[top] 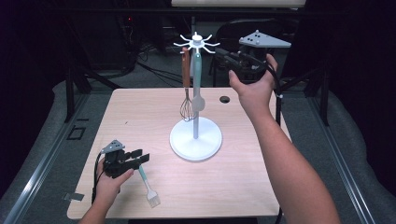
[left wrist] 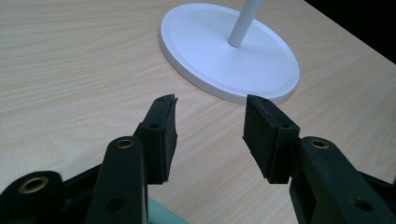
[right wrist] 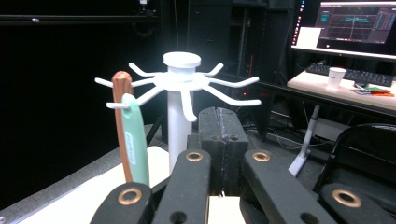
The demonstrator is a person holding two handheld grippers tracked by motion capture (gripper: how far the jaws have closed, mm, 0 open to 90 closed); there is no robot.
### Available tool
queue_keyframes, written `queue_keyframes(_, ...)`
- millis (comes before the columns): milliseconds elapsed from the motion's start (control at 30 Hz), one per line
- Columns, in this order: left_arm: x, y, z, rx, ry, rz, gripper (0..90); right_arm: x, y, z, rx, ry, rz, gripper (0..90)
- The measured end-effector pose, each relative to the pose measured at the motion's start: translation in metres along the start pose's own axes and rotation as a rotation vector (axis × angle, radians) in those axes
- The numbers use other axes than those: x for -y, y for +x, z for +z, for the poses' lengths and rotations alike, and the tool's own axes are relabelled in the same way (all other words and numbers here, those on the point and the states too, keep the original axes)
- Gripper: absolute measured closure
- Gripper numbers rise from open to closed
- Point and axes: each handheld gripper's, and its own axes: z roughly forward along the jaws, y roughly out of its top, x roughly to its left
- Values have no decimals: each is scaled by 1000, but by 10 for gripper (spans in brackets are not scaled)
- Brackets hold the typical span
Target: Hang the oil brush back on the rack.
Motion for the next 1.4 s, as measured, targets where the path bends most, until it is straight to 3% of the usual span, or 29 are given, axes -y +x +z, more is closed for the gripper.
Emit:
queue_keyframes(267,0,0,1,0,0,0,537,0,7,0,-9,-2,-14,900)
queue_keyframes(833,0,0,0,-1,1,3,541,-1,39,7,-69,-7,-70,900)
queue_keyframes(1033,0,0,0,-4,0,4,542,0,40,8,-63,1,-81,900)
queue_keyframes(1167,0,1,0,-5,-2,2,542,9,36,6,-45,11,-81,900)
queue_keyframes(1400,0,3,-1,-12,0,-3,542,30,39,2,-58,30,-80,900)
